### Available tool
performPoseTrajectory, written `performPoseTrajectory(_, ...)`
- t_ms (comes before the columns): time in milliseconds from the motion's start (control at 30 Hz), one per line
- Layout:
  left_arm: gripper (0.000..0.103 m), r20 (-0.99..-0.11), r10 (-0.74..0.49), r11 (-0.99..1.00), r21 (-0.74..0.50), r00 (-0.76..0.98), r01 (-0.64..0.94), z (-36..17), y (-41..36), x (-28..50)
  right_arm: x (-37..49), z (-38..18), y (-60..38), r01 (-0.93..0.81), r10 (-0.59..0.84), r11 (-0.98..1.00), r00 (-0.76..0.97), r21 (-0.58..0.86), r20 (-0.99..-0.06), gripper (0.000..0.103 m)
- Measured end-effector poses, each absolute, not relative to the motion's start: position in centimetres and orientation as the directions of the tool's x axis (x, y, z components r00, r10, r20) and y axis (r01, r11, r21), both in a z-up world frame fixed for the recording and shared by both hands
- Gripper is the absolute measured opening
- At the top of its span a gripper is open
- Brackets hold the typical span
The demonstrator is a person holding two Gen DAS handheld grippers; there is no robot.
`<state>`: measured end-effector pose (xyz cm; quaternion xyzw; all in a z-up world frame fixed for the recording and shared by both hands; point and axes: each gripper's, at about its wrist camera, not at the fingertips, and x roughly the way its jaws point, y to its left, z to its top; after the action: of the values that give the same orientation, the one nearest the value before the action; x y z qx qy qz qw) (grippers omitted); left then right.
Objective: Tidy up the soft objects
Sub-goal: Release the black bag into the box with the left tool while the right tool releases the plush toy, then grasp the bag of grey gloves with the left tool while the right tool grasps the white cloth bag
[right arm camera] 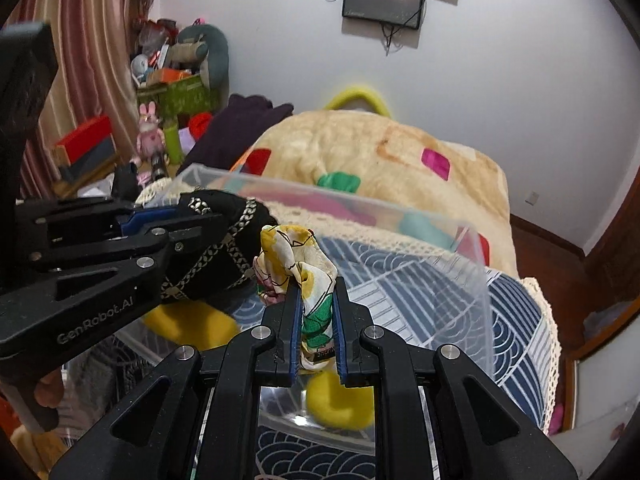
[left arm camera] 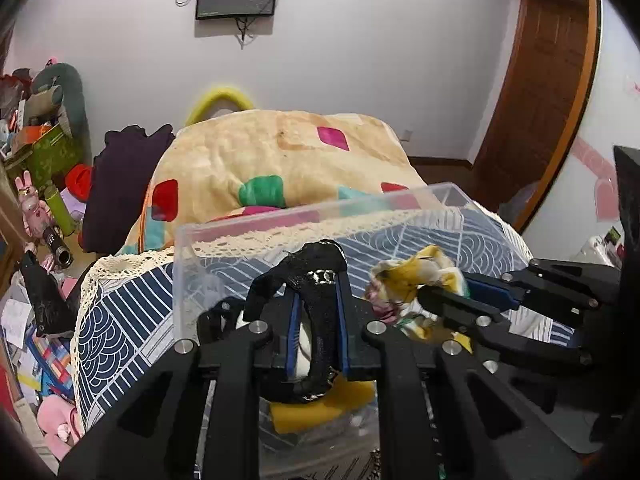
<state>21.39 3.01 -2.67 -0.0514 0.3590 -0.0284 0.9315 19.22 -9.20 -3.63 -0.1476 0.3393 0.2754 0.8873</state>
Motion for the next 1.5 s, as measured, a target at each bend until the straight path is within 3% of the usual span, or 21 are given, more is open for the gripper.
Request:
performPoseTrajectory(100, 0.019, -0.678, -0.096, 0.993, -0.110, 0.729, 0.029, -2.9, 2.5, 21.1, 19.0, -3.7, -9.3, -0.602, 0.394, 0.796, 0.598, -0.066, -0.698, 0.015)
performPoseTrajectory(167, 0.023, -0.684, -0.101, 0.993, -0.109, 0.722, 0.036, -2.9, 2.4, 20.9, 18.8, -3.6, -9.5, -0.604, 0.396, 0.794, 0.597, -0.066, -0.698, 0.022)
performPoseTrajectory(267, 0.025, -0.686, -0.102, 0.994, -0.104, 0.721, 0.041, -2.7, 2.4, 20.5, 18.2, -3.1, -10.1, -0.592, 0.391, 0.801, 0.626, -0.084, -0.675, 0.044)
performPoseTrajectory(367, 0.027, -0.682, -0.107, 0.993, -0.113, 0.723, 0.041, -2.4, 2.5, 19.9, 17.7, -2.3, -10.9, -0.592, 0.412, 0.803, 0.636, -0.069, -0.652, 0.054)
performPoseTrajectory(500, 0.029, -0.664, -0.119, 0.991, -0.127, 0.738, 0.045, -1.3, 2.8, 18.8, 17.0, -1.0, -11.6, -0.588, 0.428, 0.806, 0.658, -0.066, -0.620, 0.054)
performPoseTrajectory(667, 0.053, -0.602, -0.105, 0.991, -0.134, 0.792, 0.030, 0.7, 3.4, 15.7, 15.5, 0.9, -12.6, -0.589, 0.458, 0.806, 0.683, -0.057, -0.568, 0.055)
performPoseTrajectory(933, 0.063, -0.529, -0.100, 0.988, -0.155, 0.842, 0.019, 2.4, 4.3, 11.3, 12.6, 2.4, -14.1, -0.607, 0.518, 0.794, 0.702, -0.031, -0.490, 0.064)
performPoseTrajectory(1167, 0.066, -0.518, -0.060, 0.994, -0.107, 0.853, 0.005, 1.3, 4.2, 8.4, 10.9, 1.4, -15.8, -0.592, 0.521, 0.806, 0.716, -0.011, -0.464, 0.064)
performPoseTrajectory(1500, 0.066, -0.609, -0.033, 0.997, -0.075, 0.792, -0.016, -4.1, 4.6, 6.6, 9.7, -2.7, -18.2, -0.550, 0.477, 0.835, 0.706, 0.018, -0.524, 0.064)
